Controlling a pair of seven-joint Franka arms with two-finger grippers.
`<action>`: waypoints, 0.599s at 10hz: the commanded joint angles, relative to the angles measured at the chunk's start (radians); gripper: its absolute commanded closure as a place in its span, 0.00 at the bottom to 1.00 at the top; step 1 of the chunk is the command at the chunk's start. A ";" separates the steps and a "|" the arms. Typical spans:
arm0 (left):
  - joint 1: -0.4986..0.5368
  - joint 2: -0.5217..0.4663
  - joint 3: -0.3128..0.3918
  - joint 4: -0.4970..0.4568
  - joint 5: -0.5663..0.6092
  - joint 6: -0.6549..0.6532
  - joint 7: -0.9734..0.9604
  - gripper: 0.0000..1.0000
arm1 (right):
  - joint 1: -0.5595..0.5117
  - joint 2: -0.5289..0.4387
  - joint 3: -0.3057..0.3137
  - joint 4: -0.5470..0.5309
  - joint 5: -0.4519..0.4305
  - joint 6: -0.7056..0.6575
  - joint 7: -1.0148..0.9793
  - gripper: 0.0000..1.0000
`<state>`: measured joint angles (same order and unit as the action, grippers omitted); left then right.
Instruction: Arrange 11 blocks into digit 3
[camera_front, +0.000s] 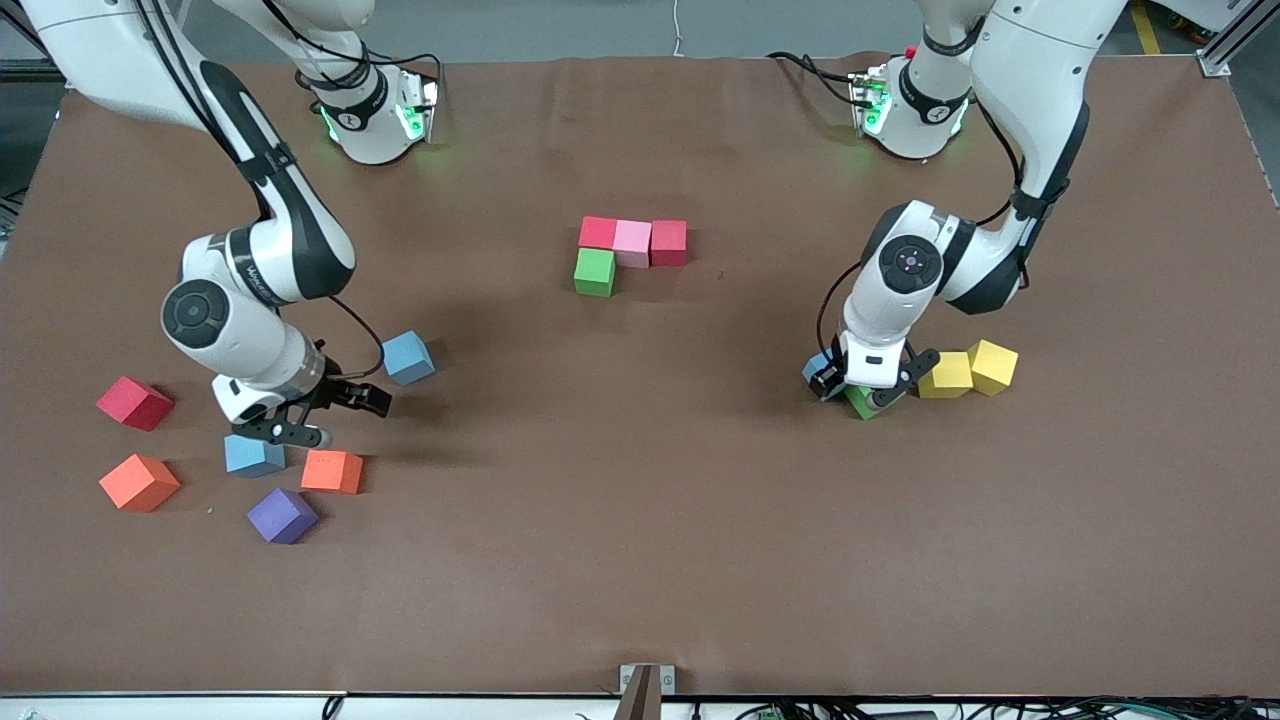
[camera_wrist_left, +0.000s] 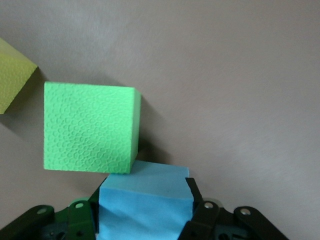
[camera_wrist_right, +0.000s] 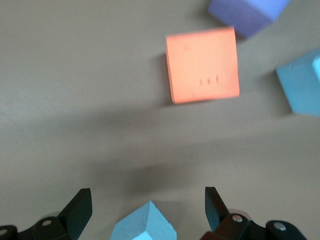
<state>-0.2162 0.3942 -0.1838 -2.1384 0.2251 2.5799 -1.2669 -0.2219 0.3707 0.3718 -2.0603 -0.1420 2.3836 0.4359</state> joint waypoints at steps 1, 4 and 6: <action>-0.012 0.003 -0.008 0.151 0.002 -0.188 -0.095 0.81 | -0.011 -0.058 0.029 -0.092 0.033 0.005 0.166 0.00; -0.023 0.064 -0.057 0.316 -0.049 -0.282 -0.282 0.82 | 0.006 -0.127 0.050 -0.182 0.050 0.006 0.418 0.01; -0.057 0.104 -0.059 0.397 -0.061 -0.307 -0.406 0.82 | 0.022 -0.142 0.058 -0.210 0.068 0.009 0.567 0.01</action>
<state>-0.2543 0.4475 -0.2418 -1.8209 0.1805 2.3071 -1.6103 -0.2046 0.2834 0.4231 -2.2128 -0.0965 2.3837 0.9160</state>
